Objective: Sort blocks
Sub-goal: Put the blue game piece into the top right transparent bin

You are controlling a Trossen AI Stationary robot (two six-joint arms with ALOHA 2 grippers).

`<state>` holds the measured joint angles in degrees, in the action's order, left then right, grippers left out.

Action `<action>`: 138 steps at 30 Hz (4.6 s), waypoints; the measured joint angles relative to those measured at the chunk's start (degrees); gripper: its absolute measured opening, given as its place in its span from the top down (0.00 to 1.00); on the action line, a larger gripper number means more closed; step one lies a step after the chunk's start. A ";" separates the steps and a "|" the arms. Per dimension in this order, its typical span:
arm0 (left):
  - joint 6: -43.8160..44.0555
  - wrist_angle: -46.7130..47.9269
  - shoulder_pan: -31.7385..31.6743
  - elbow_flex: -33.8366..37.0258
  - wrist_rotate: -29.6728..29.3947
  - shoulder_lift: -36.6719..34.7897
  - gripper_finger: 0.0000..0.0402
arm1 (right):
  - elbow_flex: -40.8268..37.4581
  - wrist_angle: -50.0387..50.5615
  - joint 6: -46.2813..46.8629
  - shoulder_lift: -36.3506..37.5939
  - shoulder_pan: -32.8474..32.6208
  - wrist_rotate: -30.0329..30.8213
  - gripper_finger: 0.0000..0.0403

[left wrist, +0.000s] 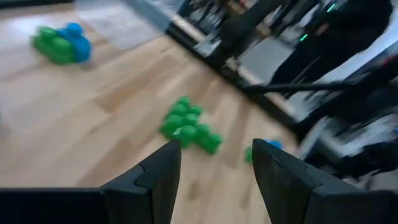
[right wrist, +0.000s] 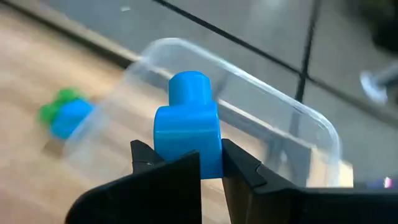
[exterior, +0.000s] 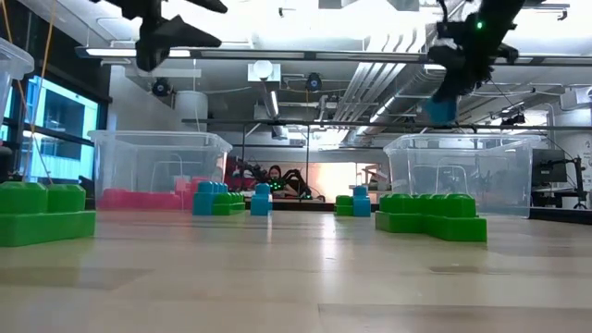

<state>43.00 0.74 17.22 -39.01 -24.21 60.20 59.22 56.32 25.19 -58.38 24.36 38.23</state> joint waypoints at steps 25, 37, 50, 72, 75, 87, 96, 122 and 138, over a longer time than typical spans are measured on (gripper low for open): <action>3.34 -13.56 7.71 3.61 -6.92 2.46 0.54 | -0.04 -3.02 3.11 2.43 18.06 -32.15 0.40; 0.29 -15.43 6.31 3.59 -7.34 3.44 0.54 | -0.04 -12.18 18.70 7.98 -15.11 -33.14 0.54; -2.04 -18.40 -0.77 3.57 4.30 3.31 0.54 | -0.04 -18.23 31.71 -11.84 -51.04 -29.80 0.97; -0.04 -18.15 -0.71 3.57 2.52 3.31 0.54 | -0.07 -21.47 22.43 -35.83 -67.22 -52.39 1.00; -0.07 -18.01 -0.71 3.57 2.51 3.31 0.54 | -0.07 -22.55 20.28 -35.81 -66.66 -51.50 1.00; -0.09 -15.82 -0.71 3.57 2.45 3.33 0.54 | -0.07 -22.71 12.04 -35.81 -64.74 -45.57 1.00; -0.13 -15.04 -0.71 3.57 2.32 3.33 0.54 | -0.07 -5.66 4.96 -35.81 -64.14 -44.28 1.00; -0.14 -13.59 -0.75 3.57 2.49 3.33 0.54 | 4.57 0.44 2.30 -26.29 -66.42 -44.97 0.73; 1.90 -12.07 -0.75 3.57 1.44 3.33 0.54 | 1.83 -4.39 -27.63 -42.41 -68.07 -39.73 0.39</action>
<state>44.91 -11.33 16.47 -35.44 -22.77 63.53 61.05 51.93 -2.44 -100.80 -43.72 -1.50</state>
